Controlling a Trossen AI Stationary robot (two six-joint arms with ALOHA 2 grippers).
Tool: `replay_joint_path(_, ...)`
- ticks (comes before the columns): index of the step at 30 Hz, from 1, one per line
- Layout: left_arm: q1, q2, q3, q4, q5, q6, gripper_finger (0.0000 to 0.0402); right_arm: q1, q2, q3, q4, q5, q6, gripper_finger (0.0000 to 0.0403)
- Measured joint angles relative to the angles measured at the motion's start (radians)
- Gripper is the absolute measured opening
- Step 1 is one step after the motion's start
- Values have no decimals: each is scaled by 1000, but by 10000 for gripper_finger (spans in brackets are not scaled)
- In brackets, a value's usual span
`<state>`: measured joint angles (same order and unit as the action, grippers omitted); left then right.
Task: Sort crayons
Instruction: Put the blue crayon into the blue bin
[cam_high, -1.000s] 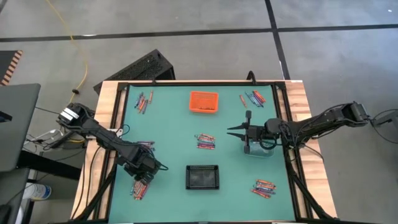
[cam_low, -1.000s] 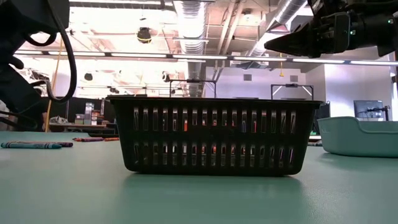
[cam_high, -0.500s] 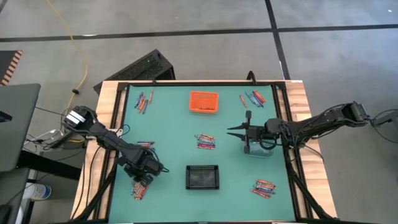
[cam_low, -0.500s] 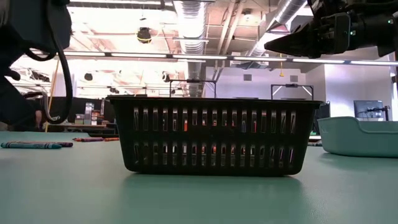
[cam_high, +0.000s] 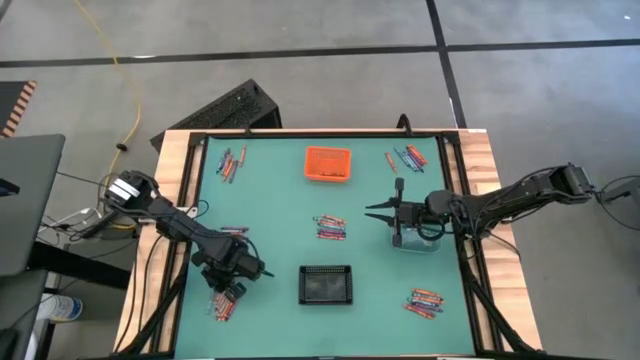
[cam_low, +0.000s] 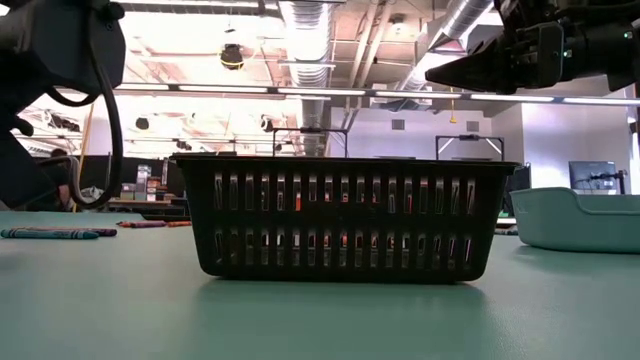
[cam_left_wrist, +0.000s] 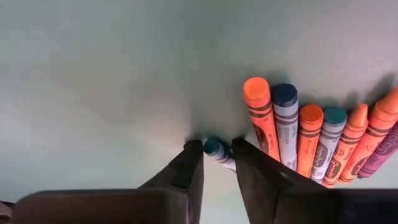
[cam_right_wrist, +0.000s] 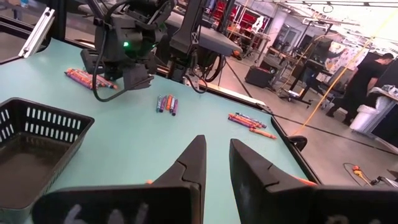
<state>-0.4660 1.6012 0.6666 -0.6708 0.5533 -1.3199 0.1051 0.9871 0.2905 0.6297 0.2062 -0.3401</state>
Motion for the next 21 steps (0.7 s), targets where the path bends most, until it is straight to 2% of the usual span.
replay_joint_path(11,33,2,9,0,-19,114,40,0,0,0,-1,0,-1,72)
replay_joint_path(17,55,3,59,-14,-75,197,28,0,0,0,-2,0,-1,72)
replay_joint_path(21,81,5,119,-72,-164,271,23,0,0,0,-2,0,-1,72)
